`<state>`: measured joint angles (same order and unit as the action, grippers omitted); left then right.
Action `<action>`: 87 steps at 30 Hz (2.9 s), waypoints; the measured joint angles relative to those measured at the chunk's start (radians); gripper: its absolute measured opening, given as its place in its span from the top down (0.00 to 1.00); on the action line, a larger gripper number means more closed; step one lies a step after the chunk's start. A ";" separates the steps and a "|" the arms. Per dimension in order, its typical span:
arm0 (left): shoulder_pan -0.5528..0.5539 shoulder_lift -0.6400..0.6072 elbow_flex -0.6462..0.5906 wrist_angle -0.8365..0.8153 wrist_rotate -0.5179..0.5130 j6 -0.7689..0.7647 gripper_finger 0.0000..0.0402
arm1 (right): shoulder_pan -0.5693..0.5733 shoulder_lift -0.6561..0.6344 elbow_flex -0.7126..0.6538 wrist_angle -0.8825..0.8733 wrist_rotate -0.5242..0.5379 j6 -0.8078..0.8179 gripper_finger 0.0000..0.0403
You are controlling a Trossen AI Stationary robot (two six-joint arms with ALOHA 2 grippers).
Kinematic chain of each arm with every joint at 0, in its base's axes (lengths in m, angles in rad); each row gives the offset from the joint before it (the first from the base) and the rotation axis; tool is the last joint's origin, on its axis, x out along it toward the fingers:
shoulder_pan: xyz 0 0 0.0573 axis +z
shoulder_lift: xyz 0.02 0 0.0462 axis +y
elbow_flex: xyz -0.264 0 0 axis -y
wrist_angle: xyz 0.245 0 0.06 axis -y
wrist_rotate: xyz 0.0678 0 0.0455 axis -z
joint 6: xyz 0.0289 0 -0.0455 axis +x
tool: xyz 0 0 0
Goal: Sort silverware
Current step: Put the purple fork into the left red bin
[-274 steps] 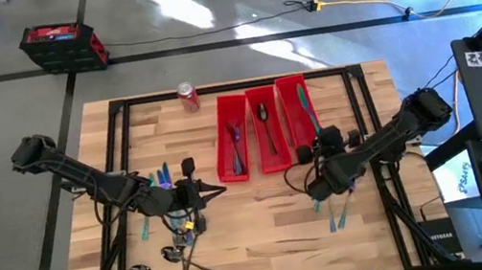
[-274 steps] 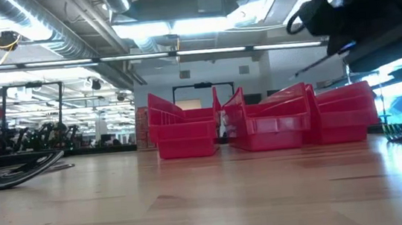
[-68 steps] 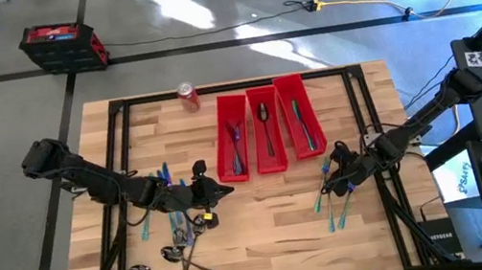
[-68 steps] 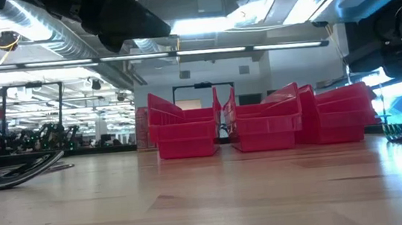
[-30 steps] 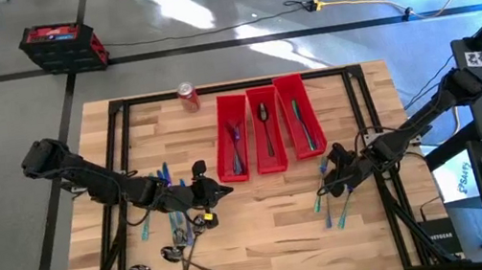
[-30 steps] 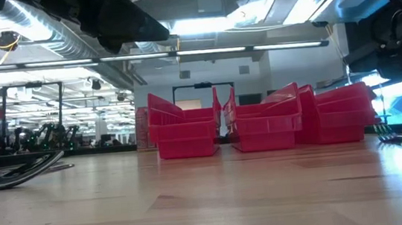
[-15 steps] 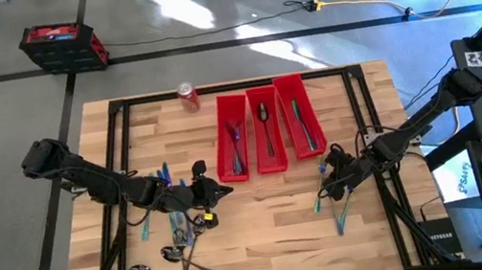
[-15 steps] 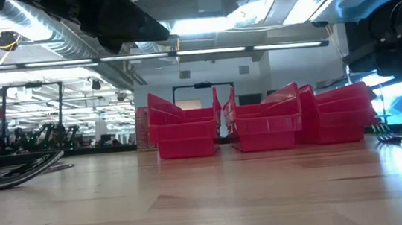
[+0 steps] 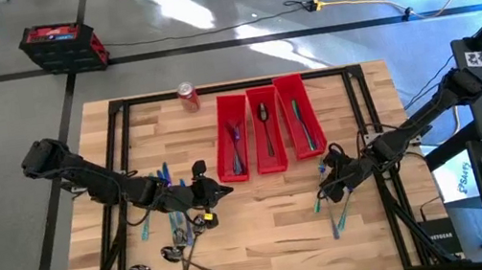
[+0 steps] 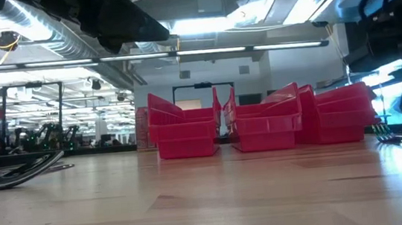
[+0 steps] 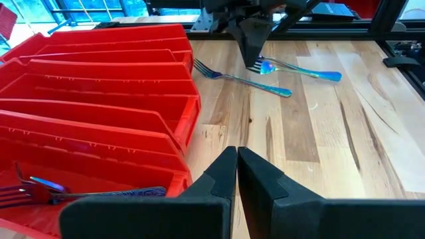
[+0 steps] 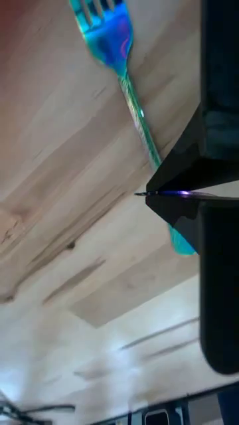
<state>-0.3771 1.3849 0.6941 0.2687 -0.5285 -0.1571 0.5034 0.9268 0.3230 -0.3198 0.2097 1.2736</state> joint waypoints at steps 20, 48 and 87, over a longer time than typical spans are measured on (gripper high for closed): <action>0.017 0.000 0.000 0.055 0.081 -0.278 0.77 | 0.000 -0.002 0.196 0.032 0.166 -0.192 1.00; 0.068 0.462 0.068 0.735 0.229 -0.633 0.37 | -0.119 0.015 0.227 0.383 0.293 -0.606 1.00; 0.148 0.522 0.217 0.834 0.436 -0.618 0.40 | -0.204 0.206 0.437 0.470 0.262 -0.997 1.00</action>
<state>-0.2296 1.9072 0.9108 1.1023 -0.0921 -0.7754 0.2998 1.1332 0.7595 0.1505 0.4716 0.2765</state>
